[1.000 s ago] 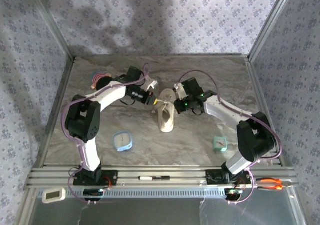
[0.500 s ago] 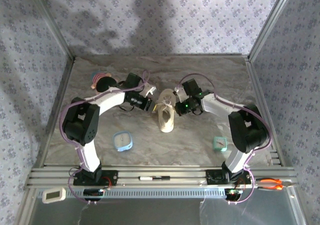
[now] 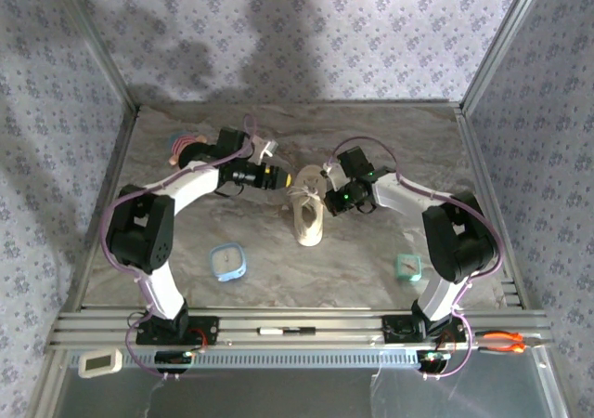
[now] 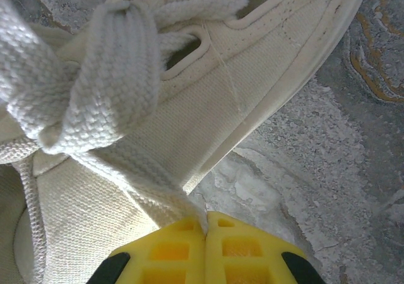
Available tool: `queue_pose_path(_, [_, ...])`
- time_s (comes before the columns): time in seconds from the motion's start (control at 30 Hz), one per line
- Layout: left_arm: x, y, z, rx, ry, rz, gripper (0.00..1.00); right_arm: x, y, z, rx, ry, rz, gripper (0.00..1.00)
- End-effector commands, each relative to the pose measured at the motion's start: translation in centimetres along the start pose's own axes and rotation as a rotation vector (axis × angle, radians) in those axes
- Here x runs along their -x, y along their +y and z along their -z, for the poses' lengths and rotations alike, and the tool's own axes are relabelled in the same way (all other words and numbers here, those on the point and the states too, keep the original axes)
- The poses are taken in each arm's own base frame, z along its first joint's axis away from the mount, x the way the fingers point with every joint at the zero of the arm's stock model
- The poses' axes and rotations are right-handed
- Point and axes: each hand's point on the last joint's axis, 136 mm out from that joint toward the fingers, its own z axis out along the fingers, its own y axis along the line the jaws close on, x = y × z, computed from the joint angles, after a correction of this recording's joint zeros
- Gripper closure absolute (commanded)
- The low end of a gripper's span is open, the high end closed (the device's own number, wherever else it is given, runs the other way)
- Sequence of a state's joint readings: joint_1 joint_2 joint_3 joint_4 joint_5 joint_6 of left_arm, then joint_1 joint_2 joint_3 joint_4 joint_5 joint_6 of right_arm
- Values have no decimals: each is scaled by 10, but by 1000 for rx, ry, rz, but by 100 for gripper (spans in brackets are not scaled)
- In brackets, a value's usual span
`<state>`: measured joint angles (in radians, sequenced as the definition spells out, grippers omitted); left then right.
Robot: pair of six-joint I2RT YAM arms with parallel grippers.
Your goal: Tie the shoes
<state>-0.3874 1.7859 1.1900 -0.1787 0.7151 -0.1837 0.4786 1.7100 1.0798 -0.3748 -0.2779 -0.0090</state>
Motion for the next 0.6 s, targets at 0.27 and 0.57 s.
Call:
queue_pose_path(0.27, [-27, -21, -33, -126, 112, 29, 32, 2, 4, -3, 14, 17, 18, 100])
queue_pose_path(0.57, [-20, -26, -20, -190, 98, 58, 83, 2, 4, -4, 11, 16, 14, 100])
